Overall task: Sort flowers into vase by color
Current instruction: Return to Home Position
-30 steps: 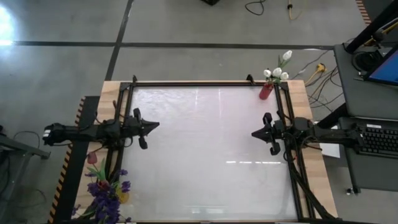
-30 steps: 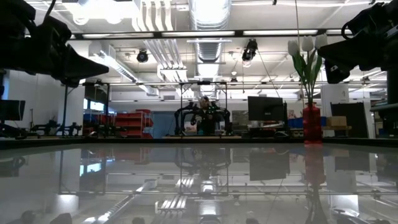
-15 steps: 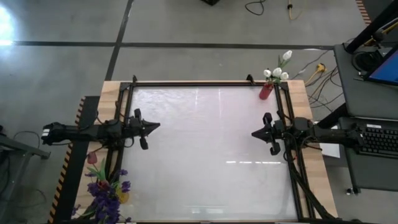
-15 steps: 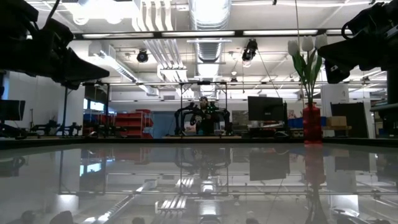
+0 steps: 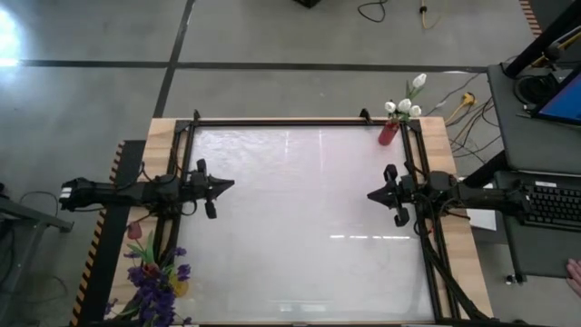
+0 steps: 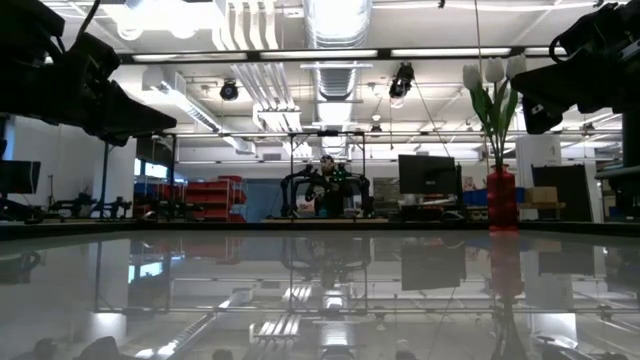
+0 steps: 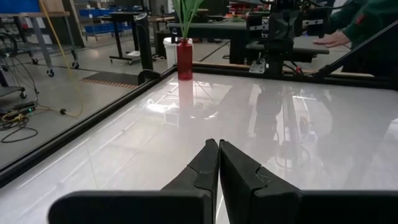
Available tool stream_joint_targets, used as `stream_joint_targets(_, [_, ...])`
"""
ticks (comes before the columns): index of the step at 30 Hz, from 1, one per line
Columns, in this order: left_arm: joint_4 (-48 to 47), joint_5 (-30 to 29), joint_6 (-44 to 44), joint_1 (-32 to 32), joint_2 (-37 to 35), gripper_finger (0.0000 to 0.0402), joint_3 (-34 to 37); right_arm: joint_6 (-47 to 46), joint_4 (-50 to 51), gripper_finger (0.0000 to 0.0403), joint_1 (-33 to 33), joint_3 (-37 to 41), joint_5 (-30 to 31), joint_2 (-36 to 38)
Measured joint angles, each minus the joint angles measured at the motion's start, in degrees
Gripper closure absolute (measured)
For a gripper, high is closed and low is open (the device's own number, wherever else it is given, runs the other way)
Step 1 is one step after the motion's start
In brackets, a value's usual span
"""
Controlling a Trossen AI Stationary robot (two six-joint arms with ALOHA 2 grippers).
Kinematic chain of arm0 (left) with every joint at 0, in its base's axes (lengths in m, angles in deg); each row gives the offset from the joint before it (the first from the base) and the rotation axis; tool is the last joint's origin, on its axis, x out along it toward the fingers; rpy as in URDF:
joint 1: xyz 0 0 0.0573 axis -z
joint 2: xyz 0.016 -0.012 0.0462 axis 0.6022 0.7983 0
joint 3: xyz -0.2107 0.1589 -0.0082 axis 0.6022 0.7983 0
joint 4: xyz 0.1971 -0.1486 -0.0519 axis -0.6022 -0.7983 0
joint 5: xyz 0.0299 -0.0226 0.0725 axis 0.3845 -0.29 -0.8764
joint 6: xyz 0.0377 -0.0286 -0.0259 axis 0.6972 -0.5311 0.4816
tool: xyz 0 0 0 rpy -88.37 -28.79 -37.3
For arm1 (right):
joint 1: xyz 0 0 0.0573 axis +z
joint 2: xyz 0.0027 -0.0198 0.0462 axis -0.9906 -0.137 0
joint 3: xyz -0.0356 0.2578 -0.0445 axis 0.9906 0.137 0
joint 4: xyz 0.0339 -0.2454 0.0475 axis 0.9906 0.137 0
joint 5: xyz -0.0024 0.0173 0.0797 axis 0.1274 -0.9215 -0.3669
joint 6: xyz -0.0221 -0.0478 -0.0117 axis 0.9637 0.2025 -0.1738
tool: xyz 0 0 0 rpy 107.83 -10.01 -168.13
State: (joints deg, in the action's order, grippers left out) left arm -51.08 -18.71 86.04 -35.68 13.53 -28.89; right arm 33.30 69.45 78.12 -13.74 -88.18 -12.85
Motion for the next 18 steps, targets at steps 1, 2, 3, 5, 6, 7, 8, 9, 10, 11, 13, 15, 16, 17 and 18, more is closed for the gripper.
stream_joint_targets(1, [0.0, 0.0, 0.0, 0.0, 0.1, 0.0402, 0.0, 0.0, 0.0, 0.0385, 0.0, 0.0, 0.0, 0.0])
stream_joint_targets(2, [0.0, 0.0, 0.0, 0.0, 0.1, 0.0402, 0.0, 0.0, 0.0, 0.0385, 0.0, 0.0, 0.0, 0.0])
stream_joint_targets(3, [0.0, 0.0, 0.0, 0.0, 0.2, 0.0402, 0.0, 0.0, 0.0, 0.0385, 0.0, 0.0, 0.0, 0.0])
stream_joint_targets(5, [0.0, 0.0, 0.0, 0.0, 0.4, 0.0402, 0.0, 0.0, 0.0, 0.0385, 0.0, 0.0, 0.0, 0.0])
stream_joint_targets(6, [0.0, 0.0, 0.0, 0.0, 0.4, 0.0402, 0.0, 0.0, 0.0, 0.0385, 0.0, -0.1, 0.0, 0.0])
stream_joint_targets(7, [0.0, 0.0, 0.0, 0.0, 0.5, 0.0402, 0.0, 0.0, 0.0, 0.0385, 0.0, -0.1, 0.0, 0.0])
stream_joint_targets(8, [0.0, 0.0, 0.0, 0.0, 0.6, 0.0402, 0.0, 0.0, 0.0, 0.0385, 0.0, -0.1, 0.0, 0.0])
stream_joint_targets(9, [0.0, 0.0, 0.0, 0.0, 0.6, 0.0402, 0.0, 0.0, 0.0, 0.0385, 0.0, -0.1, 0.0, 0.0])
stream_joint_targets(10, [0.0, 0.0, 0.0, 0.0, 0.7, 0.0402, 0.0, 0.0, 0.0, 0.0385, 0.0, -0.1, 0.0, 0.0])
stream_joint_targets(11, [0.0, 0.0, 0.0, 0.0, 0.7, 0.0402, 0.0, 0.0, 0.0, 0.0385, 0.0, -0.1, 0.0, 0.0])
stream_joint_targets(13, [0.0, 0.0, 0.0, 0.0, 0.9, 0.0402, 0.0, 0.0, 0.0, 0.0385, 0.0, -0.1, 0.0, 0.0])
stream_joint_targets(15, [0.0, 0.0, 0.0, 0.0, 1.0, 0.0402, 0.0, 0.0, 0.0, 0.0385, 0.0, -0.1, 0.0, 0.0])
stream_joint_targets(16, [0.0, 0.0, 0.0, 0.0, 1.1, 0.0402, 0.0, 0.0, 0.0, 0.0385, 0.0, -0.1, 0.0, 0.0])
stream_joint_targets(17, [0.0, 0.0, 0.0, 0.0, 1.1, 0.0402, 0.0, 0.0, 0.0, 0.0385, 0.0, -0.1, 0.0, 0.0])
stream_joint_targets(18, [0.0, 0.0, 0.0, 0.0, 1.1, 0.0402, 0.0, 0.0, 0.0, 0.0385, 0.0, -0.1, 0.0, 0.0])
